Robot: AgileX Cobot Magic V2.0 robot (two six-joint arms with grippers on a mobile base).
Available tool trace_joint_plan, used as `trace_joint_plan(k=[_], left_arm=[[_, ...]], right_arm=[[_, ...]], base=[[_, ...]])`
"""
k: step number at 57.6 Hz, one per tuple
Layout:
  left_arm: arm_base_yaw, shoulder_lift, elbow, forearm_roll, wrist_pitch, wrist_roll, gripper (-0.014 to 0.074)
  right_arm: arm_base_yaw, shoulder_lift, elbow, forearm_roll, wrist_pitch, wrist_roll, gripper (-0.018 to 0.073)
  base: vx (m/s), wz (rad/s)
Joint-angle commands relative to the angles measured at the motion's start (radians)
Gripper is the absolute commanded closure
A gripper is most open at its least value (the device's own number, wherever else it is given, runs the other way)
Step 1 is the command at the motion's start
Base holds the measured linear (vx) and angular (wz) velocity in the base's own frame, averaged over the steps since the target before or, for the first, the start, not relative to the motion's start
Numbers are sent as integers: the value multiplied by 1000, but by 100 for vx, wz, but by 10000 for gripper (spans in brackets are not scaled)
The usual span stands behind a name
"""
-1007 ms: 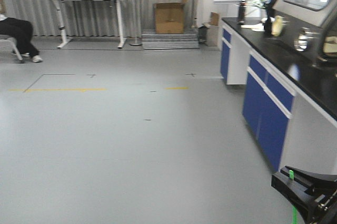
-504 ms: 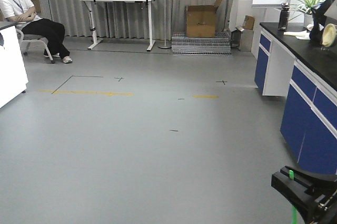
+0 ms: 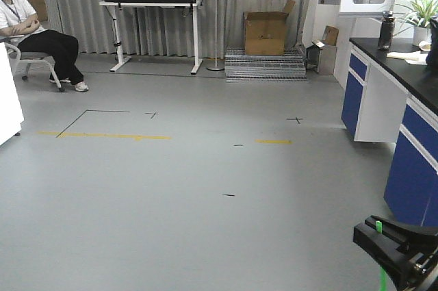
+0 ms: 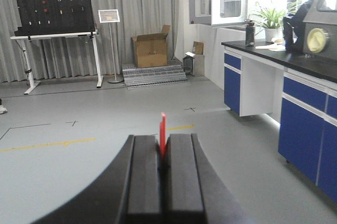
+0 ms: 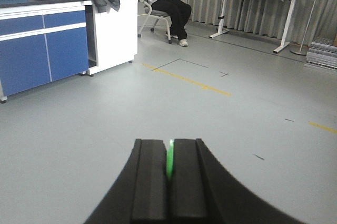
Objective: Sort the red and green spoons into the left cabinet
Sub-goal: 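Drive the base away from the bench holding both spoons, then drive the base across the room toward the white cabinet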
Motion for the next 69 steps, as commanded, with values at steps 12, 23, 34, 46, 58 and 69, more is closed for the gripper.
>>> trace_joint_plan(k=[12,23,34,46,58,69], left_arm=[[-1,4,-31,-8,-80,-2,566],[-1,4,-31,-8,-80,-2,566],[-1,4,-31,-8,-80,-2,566],[-1,4,-31,-8,-80,-2,566],[-1,4,-31,-8,-80,-2,566],[-1,4,-31,-8,-80,-2,566]], right_arm=[[-1,-12,-29,35,-43,1,564],[-1,-12,-29,35,-43,1,564],[-1,-12,-29,35,-43,1,564],[-1,-12,-29,35,-43,1,564],[-1,-12,-29,35,-43,1,564],[-1,-12,-29,35,-43,1,564]], base=[[55,5],[57,5],[60,3],[63,2],[65,-2],[67,-5]])
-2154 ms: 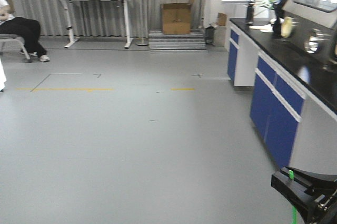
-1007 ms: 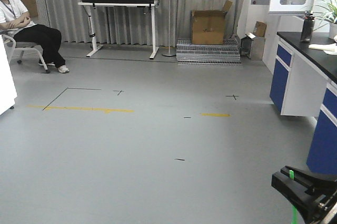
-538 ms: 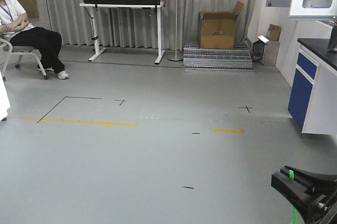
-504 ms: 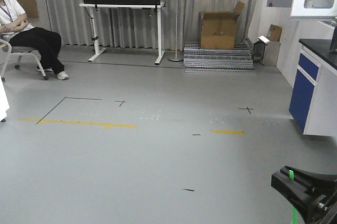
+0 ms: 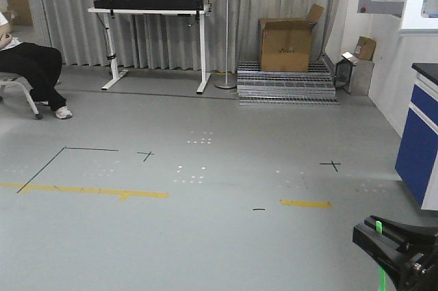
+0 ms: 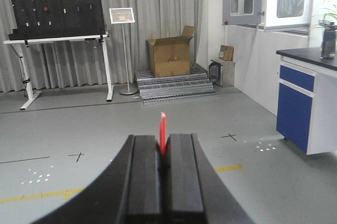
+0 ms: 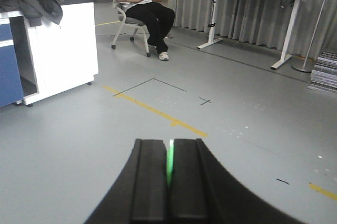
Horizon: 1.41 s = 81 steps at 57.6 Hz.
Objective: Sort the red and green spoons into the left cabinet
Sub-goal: 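Drive the base across the room toward the white cabinet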
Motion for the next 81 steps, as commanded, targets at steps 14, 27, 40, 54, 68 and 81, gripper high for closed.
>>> trace_joint_plan(k=[14,27,40,54,68,81], left_arm=[[-1,4,-31,-8,-80,-2,566],[-1,4,-31,-8,-80,-2,566],[-1,4,-31,-8,-80,-2,566],[-1,4,-31,-8,-80,-2,566],[-1,4,-31,-8,-80,-2,566],[-1,4,-31,-8,-80,-2,566]], right_arm=[[-1,-12,-29,35,-42,1,564],[-1,-12,-29,35,-42,1,564],[-1,-12,-29,34,-42,1,564],[-1,-12,-29,34,-42,1,564],[-1,-12,-29,34,-42,1,564],[-1,-12,-29,34,-42,1,564]], base=[[67,-2],[68,2],[69,1],[68,-3],[68,-8],[66,-11]])
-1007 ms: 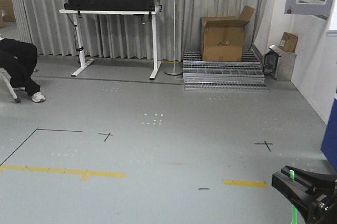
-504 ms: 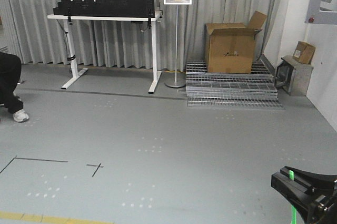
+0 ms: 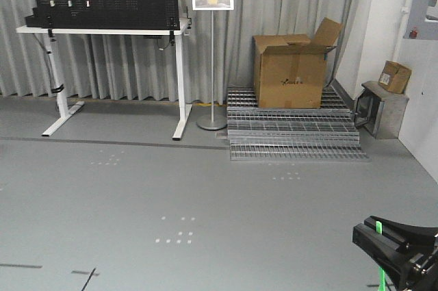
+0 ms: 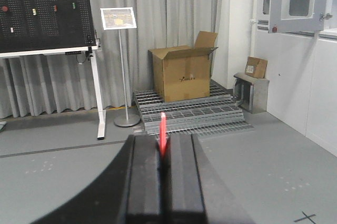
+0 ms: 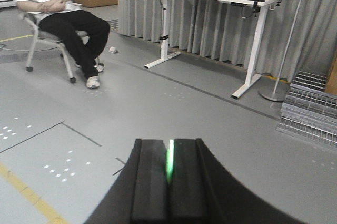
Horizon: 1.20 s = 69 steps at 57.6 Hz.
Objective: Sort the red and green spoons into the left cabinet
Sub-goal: 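Drive the base across the room toward the white cabinet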
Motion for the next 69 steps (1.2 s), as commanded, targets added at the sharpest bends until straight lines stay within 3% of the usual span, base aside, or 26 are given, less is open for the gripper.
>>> trace_joint_plan(k=[1,69], left_arm=[[-1,4,-31,-8,-80,-2,566],[-1,4,-31,-8,-80,-2,566]], right_arm=[[-1,-12,-29,35,-42,1,564],[-1,-12,-29,35,-42,1,564]], base=[[66,-12],[67,-5]])
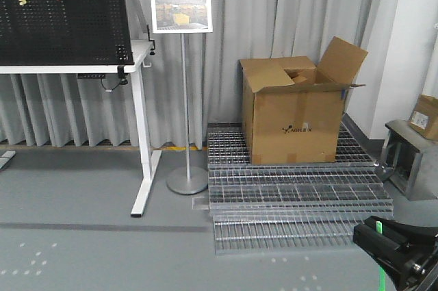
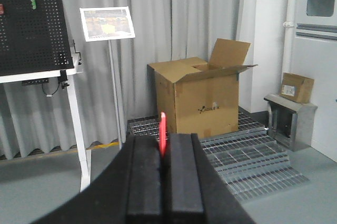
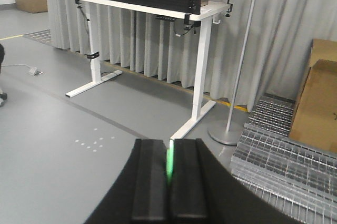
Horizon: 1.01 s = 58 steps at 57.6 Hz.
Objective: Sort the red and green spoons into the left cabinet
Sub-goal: 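Drive the base across the room toward the white cabinet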
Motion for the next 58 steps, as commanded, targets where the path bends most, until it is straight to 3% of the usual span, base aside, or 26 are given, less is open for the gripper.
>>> trace_joint_plan(k=[1,58], left_arm=[[-1,4,-31,-8,-80,-2,566],[-1,4,-31,-8,-77,-3,566]], right_arm=[[-1,-12,-29,35,-42,1,564],[-1,-12,-29,35,-42,1,564]], base=[[64,-4],[51,-3]])
